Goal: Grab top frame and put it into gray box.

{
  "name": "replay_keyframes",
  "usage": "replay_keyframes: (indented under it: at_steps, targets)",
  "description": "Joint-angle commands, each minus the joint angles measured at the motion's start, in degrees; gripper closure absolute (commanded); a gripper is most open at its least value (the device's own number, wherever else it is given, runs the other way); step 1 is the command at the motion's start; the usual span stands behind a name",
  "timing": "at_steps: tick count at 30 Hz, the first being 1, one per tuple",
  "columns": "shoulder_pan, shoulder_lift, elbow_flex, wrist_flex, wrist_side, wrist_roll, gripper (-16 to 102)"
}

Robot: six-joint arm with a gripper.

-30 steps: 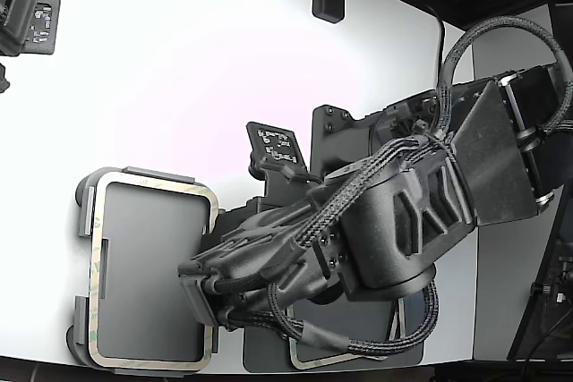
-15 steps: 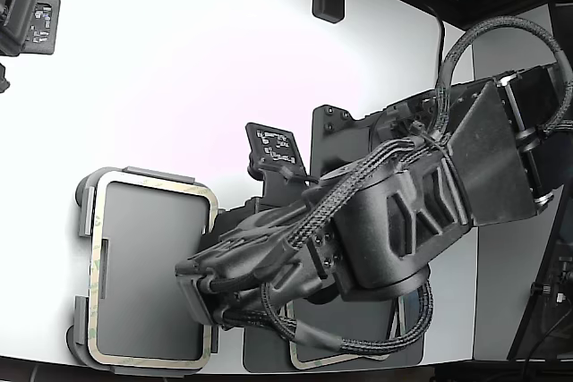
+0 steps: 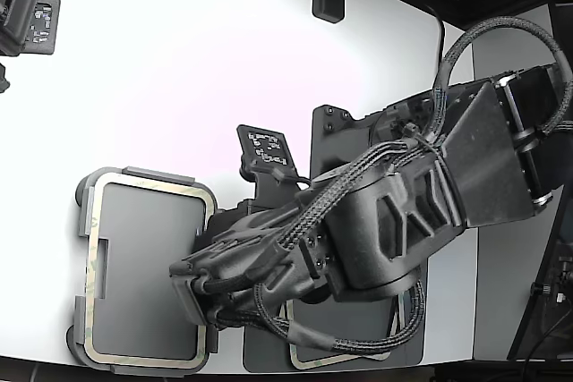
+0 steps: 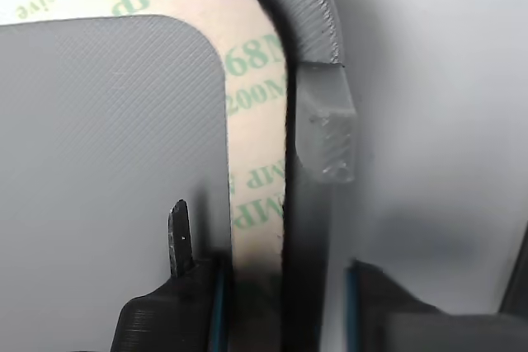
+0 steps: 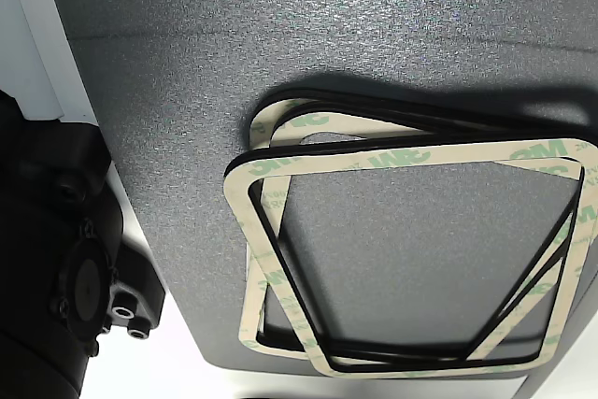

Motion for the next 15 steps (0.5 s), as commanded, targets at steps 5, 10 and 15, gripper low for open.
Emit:
replay_keyframes:
  at_steps: [5,10,15]
  targets:
    - [-0.7,2.1,-4.3,0.6,4.3,-1.4,-14]
    - [-1.7,7.5,-5.7,-1.9,10.9,-14.7,-14]
    - [-2.1,18.9,2.0,-7.3,21.4,-37.0,-14]
